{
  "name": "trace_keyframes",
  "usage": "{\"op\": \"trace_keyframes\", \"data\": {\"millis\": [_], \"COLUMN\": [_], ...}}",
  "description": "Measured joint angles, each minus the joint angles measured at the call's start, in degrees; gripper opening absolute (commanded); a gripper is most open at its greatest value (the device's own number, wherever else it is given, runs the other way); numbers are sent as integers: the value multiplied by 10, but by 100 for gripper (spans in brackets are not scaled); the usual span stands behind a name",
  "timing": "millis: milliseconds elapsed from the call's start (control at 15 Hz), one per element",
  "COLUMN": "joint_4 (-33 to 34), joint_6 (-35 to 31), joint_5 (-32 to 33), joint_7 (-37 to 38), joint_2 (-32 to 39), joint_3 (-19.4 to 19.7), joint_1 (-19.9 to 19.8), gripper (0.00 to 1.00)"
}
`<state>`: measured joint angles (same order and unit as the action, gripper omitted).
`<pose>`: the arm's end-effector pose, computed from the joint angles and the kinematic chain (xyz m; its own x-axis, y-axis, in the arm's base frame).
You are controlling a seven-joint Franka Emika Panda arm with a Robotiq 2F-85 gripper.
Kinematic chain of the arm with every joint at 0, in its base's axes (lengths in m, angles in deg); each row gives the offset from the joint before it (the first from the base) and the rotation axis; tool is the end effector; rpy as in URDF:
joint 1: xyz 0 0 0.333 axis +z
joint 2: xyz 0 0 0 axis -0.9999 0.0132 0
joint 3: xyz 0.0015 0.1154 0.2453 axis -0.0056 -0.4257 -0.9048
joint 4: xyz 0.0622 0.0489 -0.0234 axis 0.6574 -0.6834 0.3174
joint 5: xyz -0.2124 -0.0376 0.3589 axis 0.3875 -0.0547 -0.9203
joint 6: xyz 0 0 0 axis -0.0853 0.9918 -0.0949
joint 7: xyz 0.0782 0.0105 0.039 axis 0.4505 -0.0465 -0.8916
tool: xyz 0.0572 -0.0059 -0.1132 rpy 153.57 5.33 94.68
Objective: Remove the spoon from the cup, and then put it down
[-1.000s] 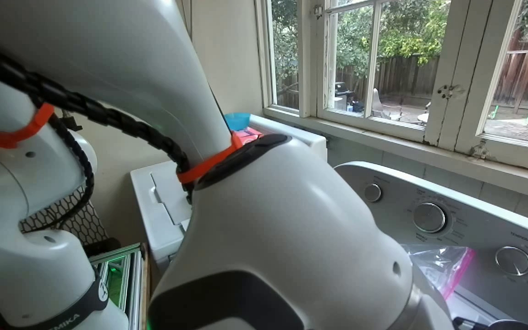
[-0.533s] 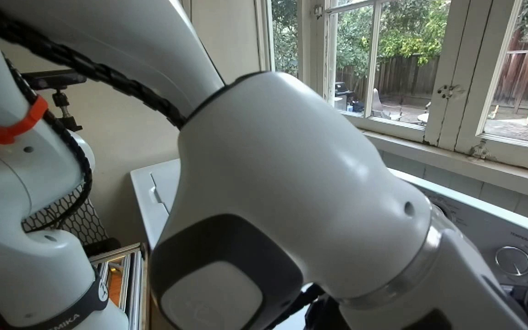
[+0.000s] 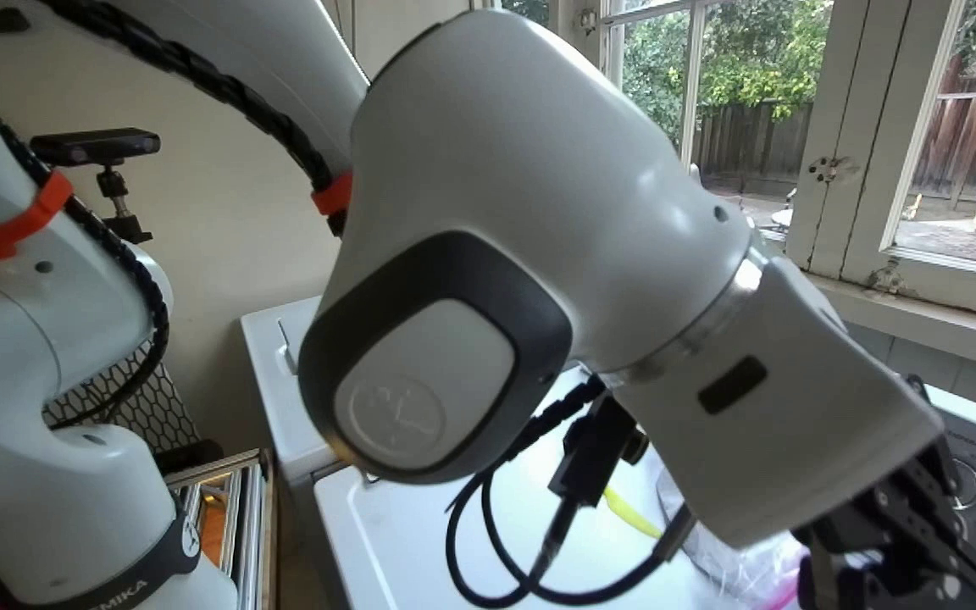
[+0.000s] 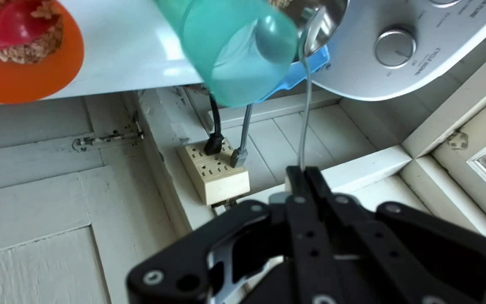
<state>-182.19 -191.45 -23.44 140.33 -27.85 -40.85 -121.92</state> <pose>0.4090 -0.2985 0.2783 0.0932 -0.8189 0.5664 -0.7892 -0.4076 -0.4594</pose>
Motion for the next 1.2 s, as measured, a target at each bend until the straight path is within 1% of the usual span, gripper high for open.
{"op": "trace_keyframes", "data": {"millis": [200,333,533,667,800,933,1200], "joint_4": [-18,-35,-69,-76,-76,-75,-75], "joint_6": [10,11,11,11,10,4,-13], "joint_5": [49,80,126,185,244,290,383], "joint_7": [79,126,197,268,335,383,451], "joint_2": [-23,-32,-39,-32,-21,-10,13], "joint_3": [9,29,76,117,150,170,195], "joint_1": [33,65,123,164,193,202,200], "gripper": [1,1,1,1,1,1,1]}}
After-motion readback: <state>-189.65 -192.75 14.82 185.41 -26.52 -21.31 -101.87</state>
